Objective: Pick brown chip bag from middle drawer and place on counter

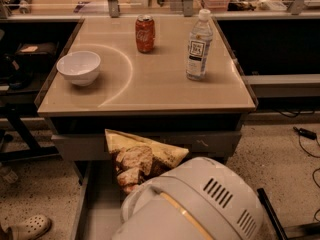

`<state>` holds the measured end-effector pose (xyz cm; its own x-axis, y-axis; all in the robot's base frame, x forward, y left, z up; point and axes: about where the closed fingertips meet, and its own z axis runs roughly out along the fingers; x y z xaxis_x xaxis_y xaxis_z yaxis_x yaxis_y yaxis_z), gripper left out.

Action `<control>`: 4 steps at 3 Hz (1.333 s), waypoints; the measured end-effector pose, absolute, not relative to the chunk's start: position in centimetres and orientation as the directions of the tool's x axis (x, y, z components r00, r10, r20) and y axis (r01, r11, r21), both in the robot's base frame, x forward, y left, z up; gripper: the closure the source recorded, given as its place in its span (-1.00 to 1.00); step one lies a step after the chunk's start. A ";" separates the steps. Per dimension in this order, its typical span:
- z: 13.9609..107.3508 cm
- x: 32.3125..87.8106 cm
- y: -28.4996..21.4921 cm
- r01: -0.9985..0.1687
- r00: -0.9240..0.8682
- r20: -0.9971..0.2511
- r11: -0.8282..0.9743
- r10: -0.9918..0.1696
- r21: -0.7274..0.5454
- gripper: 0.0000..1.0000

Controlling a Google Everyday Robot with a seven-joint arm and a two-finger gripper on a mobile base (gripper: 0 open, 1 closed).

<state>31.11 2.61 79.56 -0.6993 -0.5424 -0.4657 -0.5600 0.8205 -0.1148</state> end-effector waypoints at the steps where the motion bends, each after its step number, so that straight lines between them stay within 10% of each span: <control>1: 79.6 31.1 2.6 -0.560 -0.699 -0.466 0.821 -0.542 -0.115 1.00; 4: 83.8 33.6 3.6 -0.557 -0.661 -0.522 0.818 -0.540 -0.142 1.00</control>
Offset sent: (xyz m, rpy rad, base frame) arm 0.0373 -0.0126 0.0326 0.0260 -0.0334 -0.0533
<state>33.60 3.60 83.85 -0.6606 -0.5398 -0.5217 -0.5568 0.8184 -0.1418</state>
